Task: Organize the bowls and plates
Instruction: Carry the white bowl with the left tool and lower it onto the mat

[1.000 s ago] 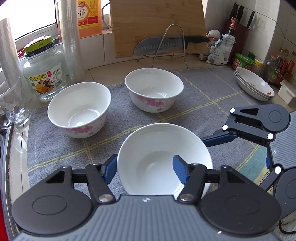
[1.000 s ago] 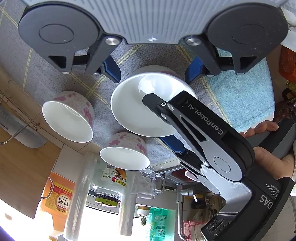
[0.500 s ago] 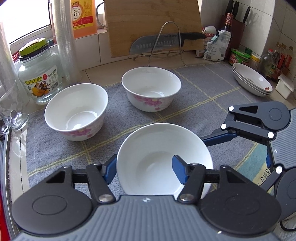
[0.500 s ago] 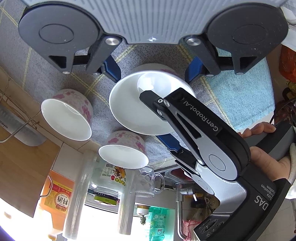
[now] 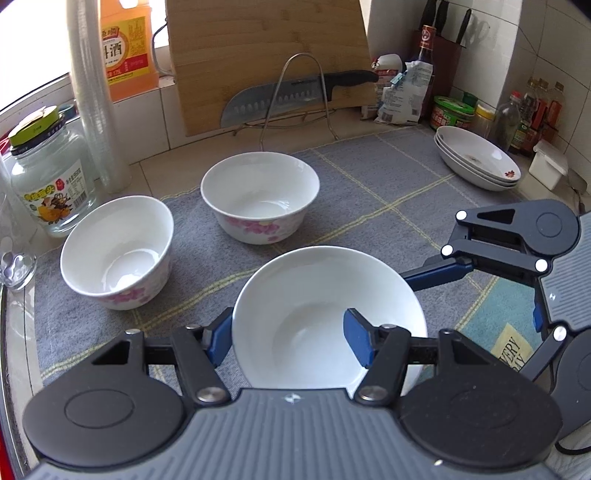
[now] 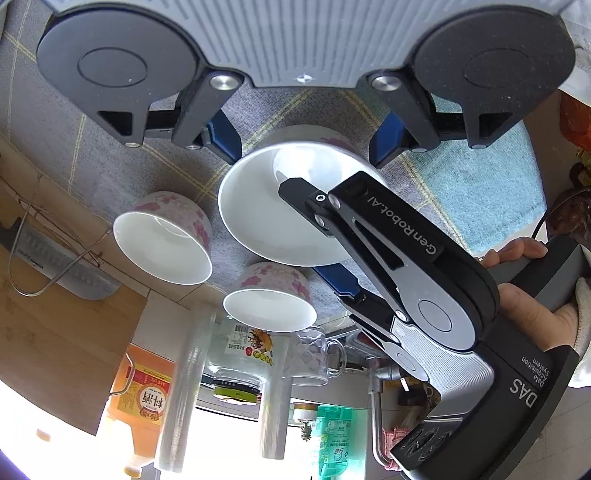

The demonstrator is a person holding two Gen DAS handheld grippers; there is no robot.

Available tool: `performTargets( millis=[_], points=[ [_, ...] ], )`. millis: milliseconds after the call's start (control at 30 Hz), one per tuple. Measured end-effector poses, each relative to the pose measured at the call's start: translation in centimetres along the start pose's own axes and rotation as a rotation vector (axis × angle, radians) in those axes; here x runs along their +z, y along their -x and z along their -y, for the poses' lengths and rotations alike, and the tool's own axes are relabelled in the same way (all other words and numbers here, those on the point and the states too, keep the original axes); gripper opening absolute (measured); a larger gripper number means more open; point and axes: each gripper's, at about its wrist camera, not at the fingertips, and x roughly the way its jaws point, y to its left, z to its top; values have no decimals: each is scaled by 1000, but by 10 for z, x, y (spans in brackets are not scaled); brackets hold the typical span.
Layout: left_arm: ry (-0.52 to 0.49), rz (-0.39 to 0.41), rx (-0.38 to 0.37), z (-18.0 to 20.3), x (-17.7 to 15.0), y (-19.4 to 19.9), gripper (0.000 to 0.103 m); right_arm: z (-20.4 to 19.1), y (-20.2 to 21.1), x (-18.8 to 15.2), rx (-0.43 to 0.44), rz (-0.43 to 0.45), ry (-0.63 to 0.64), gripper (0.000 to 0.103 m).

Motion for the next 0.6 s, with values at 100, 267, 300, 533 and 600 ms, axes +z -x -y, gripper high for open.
performTargets(
  millis=[100, 267, 300, 533, 600],
  points=[
    [-27, 5, -23, 10, 7, -5, 62, 6, 7, -6, -26, -3, -22, 80],
    [-75, 7, -63, 28, 19, -16, 62, 18, 20, -18, -69, -8, -66, 80],
    [-82, 7, -71, 32, 21, -18, 62, 21, 23, -21, -80, -9, -74, 80],
    [-152, -1, -131, 61, 36, -36, 62, 38, 42, -42, -140, -20, -141, 80],
    [-168, -1, -148, 68, 40, -41, 62, 42, 46, -47, -157, -28, -155, 80]
  ],
)
